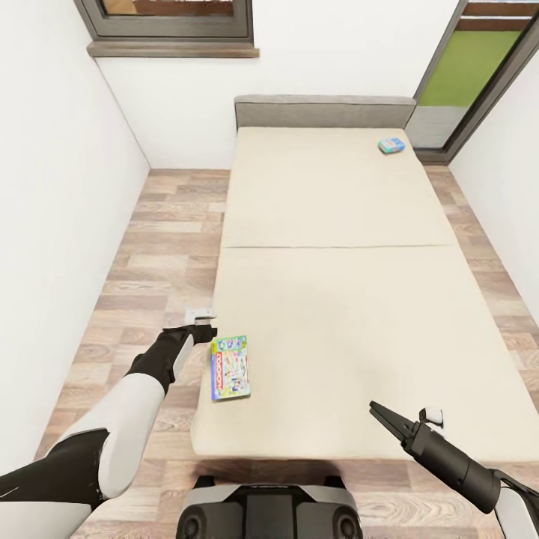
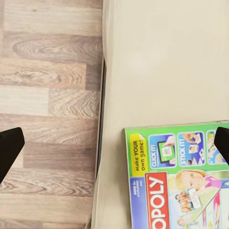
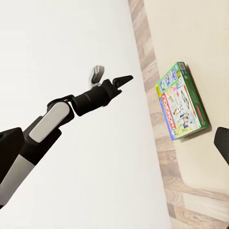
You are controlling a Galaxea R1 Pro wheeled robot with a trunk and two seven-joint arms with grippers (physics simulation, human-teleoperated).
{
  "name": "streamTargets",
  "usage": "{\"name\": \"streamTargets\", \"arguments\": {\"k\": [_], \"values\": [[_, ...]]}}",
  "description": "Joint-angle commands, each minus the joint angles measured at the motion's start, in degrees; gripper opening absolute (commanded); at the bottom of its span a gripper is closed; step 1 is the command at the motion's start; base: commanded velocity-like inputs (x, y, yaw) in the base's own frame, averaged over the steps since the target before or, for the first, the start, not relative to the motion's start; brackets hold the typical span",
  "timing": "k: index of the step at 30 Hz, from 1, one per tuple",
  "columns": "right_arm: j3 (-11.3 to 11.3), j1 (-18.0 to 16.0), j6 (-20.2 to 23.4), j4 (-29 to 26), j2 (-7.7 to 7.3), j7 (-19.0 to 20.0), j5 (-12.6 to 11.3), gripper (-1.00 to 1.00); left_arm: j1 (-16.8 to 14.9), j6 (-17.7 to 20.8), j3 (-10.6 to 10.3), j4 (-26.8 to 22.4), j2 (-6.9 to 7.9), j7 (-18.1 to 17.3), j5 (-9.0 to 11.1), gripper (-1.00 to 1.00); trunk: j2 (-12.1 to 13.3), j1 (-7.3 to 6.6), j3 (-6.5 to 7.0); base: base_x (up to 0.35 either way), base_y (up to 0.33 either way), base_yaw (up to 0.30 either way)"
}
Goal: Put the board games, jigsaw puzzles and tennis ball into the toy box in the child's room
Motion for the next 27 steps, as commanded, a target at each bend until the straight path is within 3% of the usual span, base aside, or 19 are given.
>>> {"name": "streamTargets", "arguments": {"k": [1, 27], "values": [[-0.04, -0.03, 0.26, -0.01, -0.01, 0.12, -0.06, 1.0, -0.02, 0.28, 0.4, -0.1, -0.07, -0.13, -0.58, 1.0, -0.09, 0.03, -0.16, 0.0, 0.0, 0.009], [0.04, -0.04, -0.06, 0.08, 0.13, 0.05, 0.1, 1.0, -0.02, 0.27, 0.31, -0.1, -0.03, -0.2, -0.52, 1.0, -0.09, 0.03, -1.09, 0.0, 0.0, -0.021]]}}
